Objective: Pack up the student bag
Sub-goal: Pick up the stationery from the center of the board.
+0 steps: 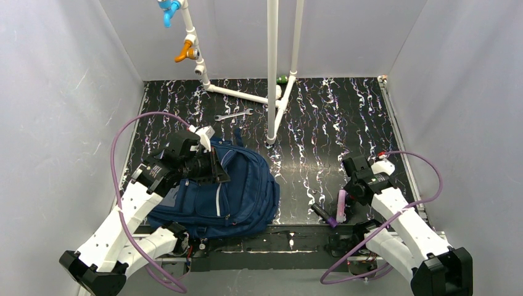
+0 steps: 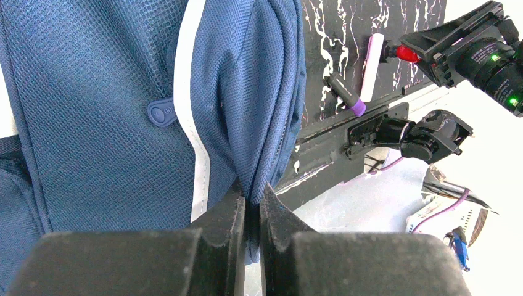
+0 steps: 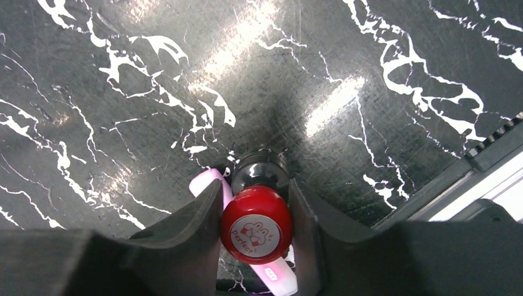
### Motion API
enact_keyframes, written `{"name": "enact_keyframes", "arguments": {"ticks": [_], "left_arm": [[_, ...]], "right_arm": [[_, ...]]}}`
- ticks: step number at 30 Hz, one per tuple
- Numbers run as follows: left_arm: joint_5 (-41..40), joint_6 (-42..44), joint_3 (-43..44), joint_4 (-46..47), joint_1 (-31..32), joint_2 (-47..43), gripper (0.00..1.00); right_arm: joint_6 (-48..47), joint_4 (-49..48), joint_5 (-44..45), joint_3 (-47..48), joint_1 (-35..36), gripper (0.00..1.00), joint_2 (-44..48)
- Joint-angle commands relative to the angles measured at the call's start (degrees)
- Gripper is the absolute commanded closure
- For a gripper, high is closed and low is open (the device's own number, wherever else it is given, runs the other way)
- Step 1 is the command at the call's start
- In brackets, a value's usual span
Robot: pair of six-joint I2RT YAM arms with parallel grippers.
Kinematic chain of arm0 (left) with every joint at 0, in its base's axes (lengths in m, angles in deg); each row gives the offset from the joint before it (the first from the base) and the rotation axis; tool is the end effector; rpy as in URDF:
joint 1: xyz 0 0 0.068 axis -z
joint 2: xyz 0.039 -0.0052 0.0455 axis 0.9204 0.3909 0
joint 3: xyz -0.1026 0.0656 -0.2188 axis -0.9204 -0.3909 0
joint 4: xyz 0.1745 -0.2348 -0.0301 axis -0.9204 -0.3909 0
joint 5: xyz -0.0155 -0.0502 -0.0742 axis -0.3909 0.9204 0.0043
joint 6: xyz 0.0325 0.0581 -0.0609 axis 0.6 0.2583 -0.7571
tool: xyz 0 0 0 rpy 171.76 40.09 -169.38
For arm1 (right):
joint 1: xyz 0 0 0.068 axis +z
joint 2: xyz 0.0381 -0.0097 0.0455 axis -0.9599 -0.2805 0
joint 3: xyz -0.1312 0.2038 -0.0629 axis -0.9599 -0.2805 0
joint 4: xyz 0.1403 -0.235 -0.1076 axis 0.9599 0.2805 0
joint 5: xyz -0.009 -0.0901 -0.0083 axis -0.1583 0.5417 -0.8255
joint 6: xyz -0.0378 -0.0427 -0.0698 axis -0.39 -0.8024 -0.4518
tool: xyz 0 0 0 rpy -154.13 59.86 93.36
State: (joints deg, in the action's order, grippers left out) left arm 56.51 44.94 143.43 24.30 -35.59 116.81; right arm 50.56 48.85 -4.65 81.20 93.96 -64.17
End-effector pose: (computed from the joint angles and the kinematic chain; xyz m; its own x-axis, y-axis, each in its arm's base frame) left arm 0.2063 -0.1515 0.3062 -0.8366 -0.1486 -0.5273 0.2359 0.7710 -0.5915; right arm 0.2066 0.0304 0.1400 -0.5247 0.5767 -0.6262 0.6853 0.7225 0.0912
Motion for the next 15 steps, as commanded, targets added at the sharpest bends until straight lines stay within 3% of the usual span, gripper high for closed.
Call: {"name": "enact_keyframes", "arguments": {"ticks": [1,7,9,12,15], "left_arm": [[6.96,-1.54,0.53,4.55,0.57,-2.69,1.0],[7.12,-1.47,0.62,4.55,0.56,-2.58,1.0],[7.03,-1.41,0.65,4.55,0.57,-2.54,1.0],[6.8,-1.5,0.76,4.55,0.54,-2.42,1.0],[6.08,-1.5,0.36,4.55,0.58,-2.52,1.0]], "right_arm": [[2.92,-0.12,2.54,-1.04,-0.22,0.61,2.26],[-3.37,-3.44,6.9,4.55,-0.21,0.95,2.51],[-11.91,-9.37,5.72,6.87,-0.21,0.99,0.83],[-27.38,-16.86,-5.86,13.36,-0.21,0.99,-4.14],[-38.82,-22.96,-29.26,17.13,-0.21,0.99,-6.45]]}}
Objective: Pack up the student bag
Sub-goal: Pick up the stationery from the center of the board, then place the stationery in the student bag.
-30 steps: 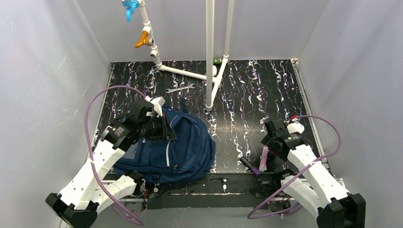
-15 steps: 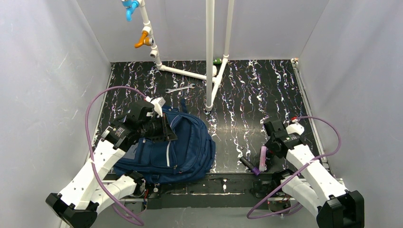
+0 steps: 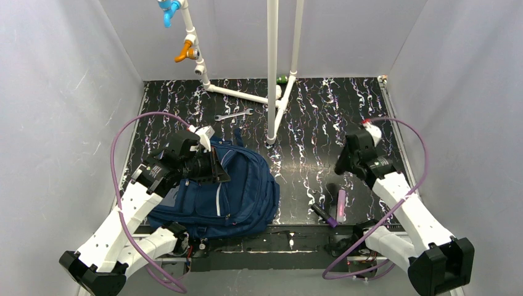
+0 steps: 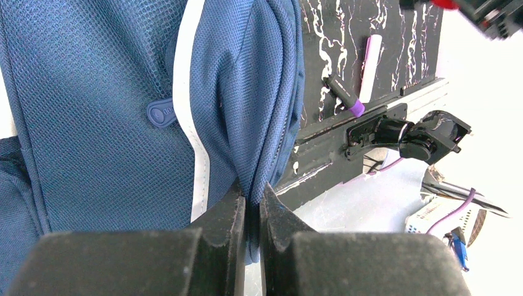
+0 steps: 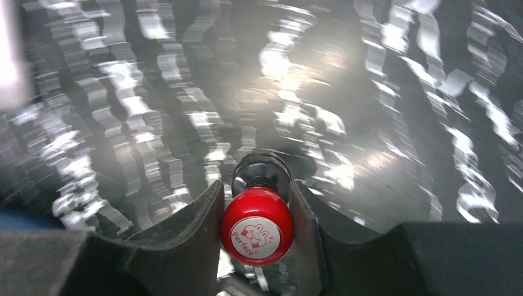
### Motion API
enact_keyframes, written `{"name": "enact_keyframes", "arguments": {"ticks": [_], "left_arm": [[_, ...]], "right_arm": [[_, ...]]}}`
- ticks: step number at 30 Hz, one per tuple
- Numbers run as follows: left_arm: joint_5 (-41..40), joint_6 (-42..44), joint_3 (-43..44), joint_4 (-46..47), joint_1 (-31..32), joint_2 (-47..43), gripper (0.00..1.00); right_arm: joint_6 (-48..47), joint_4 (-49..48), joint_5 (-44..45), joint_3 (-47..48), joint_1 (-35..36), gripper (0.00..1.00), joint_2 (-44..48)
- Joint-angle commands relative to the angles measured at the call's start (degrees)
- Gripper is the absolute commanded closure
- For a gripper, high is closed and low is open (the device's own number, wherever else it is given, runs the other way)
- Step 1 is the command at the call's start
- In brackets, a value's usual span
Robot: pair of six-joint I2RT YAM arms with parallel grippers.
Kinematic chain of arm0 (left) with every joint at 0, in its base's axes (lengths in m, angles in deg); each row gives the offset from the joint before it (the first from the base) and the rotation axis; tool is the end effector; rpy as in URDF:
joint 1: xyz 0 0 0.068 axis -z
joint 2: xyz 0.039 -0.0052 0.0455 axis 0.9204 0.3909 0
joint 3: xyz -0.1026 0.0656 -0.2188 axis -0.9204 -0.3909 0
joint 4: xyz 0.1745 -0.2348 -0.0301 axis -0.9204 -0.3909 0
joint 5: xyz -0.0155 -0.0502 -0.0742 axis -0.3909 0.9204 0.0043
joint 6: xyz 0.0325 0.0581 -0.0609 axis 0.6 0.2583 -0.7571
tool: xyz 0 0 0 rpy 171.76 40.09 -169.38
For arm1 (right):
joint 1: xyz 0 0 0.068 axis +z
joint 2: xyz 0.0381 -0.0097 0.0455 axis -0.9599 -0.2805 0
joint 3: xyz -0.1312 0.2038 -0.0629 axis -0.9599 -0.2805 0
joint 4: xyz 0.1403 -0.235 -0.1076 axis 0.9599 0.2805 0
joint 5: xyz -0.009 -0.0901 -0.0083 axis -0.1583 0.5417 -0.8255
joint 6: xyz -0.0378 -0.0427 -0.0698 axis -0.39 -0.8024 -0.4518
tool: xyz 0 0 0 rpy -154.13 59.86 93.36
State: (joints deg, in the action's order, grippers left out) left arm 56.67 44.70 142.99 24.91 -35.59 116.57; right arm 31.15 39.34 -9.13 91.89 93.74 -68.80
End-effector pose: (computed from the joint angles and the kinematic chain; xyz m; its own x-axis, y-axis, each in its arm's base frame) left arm 0.2063 -0.1518 0.3056 -0.8352 -0.1528 -0.5283 0.2371 0.7668 -0.5965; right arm 0.2529 0.0523 0.2001 -0.5791 0.3848 -0.7188 0.4388 0.8901 0.1229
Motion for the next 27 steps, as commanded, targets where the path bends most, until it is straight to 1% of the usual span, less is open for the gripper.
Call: {"name": "enact_keyframes", "arguments": {"ticks": [1,3,5,6,7,8,10,12,14,17,19,21,23,24,25,27], "left_arm": [[5.61,-1.26,0.69,3.94,0.55,-2.29,1.0],[5.16,-1.24,0.42,3.94,0.55,-2.16,1.0],[5.04,-1.47,0.48,3.93,0.57,-1.91,1.0],[4.93,-1.58,0.52,3.93,0.54,-1.86,1.0],[4.68,-1.79,0.6,3.99,0.55,-1.97,1.0],[4.36,-1.97,0.53,4.02,0.58,-2.07,1.0],[3.77,-2.27,0.68,4.23,0.6,-2.56,1.0],[3.43,-2.31,0.7,4.37,0.52,-2.72,1.0],[2.85,-2.81,0.31,4.33,0.52,-3.19,1.0],[1.88,-3.97,-0.6,4.99,0.51,-4.67,1.0],[1.39,-4.44,-0.93,5.16,0.52,-5.35,1.0],[1.14,-4.67,-1.0,5.17,0.56,-5.69,1.0],[1.17,-4.85,-0.92,5.08,0.56,-5.78,1.0],[1.23,-4.77,-0.78,5.08,0.58,-5.72,1.0],[1.19,-4.73,-0.66,5.0,0.57,-5.67,1.0],[0.91,-4.36,-0.77,4.84,0.56,-5.46,1.0]], "right_arm": [[-20.68,-17.11,-33.28,6.52,0.01,0.99,-1.67],[-18.49,-23.67,-52.25,6.96,0.01,0.99,-2.68],[-8.97,-33.16,-68.95,6.22,0.87,0.99,-5.66],[-0.96,-42.34,-73.96,4.49,3.16,0.99,-6.84],[4.95,-49.93,-75.57,3.06,6.44,0.99,-7.8],[6.22,-51.27,-75.04,3.42,11.11,0.99,-8.89],[2.08,-45.44,-72.24,7.48,20.07,0.99,-12.06],[2.98,-46.42,-66.63,9.14,26.43,0.99,-14.38],[6.35,-51.27,-60.3,8.07,29.52,0.99,-16.07],[8.25,-56.9,-55.2,7.67,32.13,0.99,-21.0],[8.75,-61.3,-56.18,9.48,33.7,0.99,-26.46],[8.03,-63.25,-57.8,12.72,34.95,0.99,-31.66],[6.94,-63.08,-60.41,16.26,35.81,0.99,-36.34],[5.95,-62.4,-62.02,17.73,36.09,0.95,-38.8],[4.91,-62.27,-63.3,18.48,36.28,0.78,-39.78],[0.27,-60.65,-64.26,19.27,36.33,0.63,-40.93]]}}
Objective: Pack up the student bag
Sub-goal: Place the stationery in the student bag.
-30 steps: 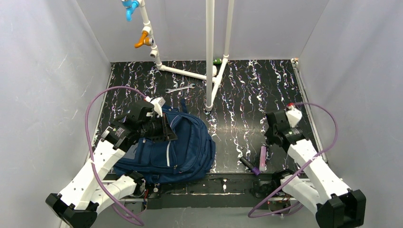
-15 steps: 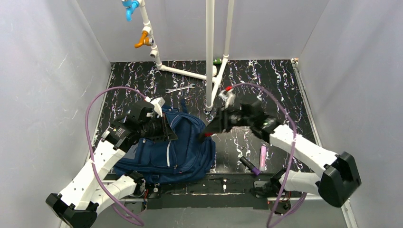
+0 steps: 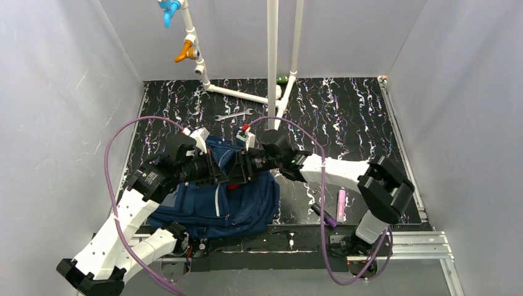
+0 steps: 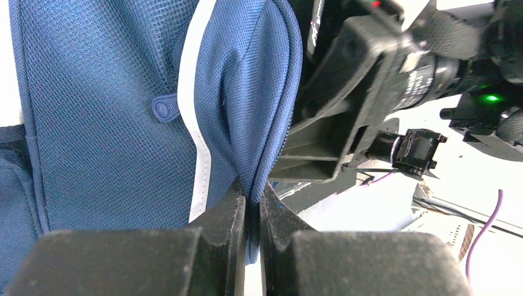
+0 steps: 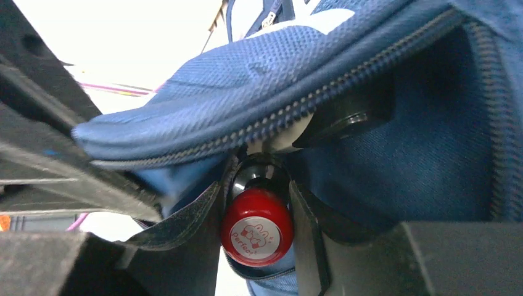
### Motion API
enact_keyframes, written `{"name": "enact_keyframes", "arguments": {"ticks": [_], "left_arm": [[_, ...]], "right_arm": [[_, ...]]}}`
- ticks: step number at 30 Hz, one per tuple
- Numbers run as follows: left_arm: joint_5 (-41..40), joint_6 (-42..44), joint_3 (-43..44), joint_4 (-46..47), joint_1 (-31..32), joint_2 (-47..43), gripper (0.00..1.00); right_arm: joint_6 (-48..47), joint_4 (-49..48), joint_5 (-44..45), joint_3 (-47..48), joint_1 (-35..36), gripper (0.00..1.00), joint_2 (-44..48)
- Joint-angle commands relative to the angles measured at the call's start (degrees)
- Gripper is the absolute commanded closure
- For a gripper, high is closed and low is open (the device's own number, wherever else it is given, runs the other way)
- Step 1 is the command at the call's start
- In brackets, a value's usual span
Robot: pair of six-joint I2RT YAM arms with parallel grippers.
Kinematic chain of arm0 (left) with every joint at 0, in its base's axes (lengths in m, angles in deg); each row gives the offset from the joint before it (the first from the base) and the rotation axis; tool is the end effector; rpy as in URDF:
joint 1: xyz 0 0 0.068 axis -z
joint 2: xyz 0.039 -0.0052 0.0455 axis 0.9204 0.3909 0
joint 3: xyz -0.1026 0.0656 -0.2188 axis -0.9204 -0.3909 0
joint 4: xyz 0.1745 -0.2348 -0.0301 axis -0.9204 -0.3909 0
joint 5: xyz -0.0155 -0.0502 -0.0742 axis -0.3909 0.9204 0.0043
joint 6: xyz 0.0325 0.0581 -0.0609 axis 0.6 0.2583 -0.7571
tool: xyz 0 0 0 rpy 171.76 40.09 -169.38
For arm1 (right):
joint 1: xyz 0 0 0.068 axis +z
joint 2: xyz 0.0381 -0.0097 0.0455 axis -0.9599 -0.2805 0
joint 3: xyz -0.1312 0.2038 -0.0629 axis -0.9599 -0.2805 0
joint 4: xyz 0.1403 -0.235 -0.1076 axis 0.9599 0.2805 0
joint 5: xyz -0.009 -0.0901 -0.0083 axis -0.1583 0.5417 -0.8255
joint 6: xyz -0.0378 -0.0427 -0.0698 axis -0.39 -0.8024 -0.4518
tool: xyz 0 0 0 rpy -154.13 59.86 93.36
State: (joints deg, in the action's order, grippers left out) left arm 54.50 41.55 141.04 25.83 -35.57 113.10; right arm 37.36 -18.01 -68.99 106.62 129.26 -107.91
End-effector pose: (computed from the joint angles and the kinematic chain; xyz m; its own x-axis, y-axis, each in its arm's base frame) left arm 0.1999 -0.1446 0.3078 -0.8159 -0.2205 -0.5345 0.1984 0.7615 -0.6171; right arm 0.2077 0.3784 0.1974 -0.8220 -0.1323 -0.5539 -0.5692 0.2205 0.7921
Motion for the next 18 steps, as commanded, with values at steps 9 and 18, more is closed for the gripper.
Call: {"name": "enact_keyframes", "arguments": {"ticks": [9,18], "left_arm": [[1.85,-1.98,-0.83,4.93,0.56,-1.93,1.0],[1.12,-2.1,-1.55,6.7,0.52,0.01,1.0]], "right_arm": [[-15.46,-8.93,22.85,-1.08,0.95,0.31,1.04],[-16.34,17.53,52.99,-10.39,16.49,0.13,24.19]]}}
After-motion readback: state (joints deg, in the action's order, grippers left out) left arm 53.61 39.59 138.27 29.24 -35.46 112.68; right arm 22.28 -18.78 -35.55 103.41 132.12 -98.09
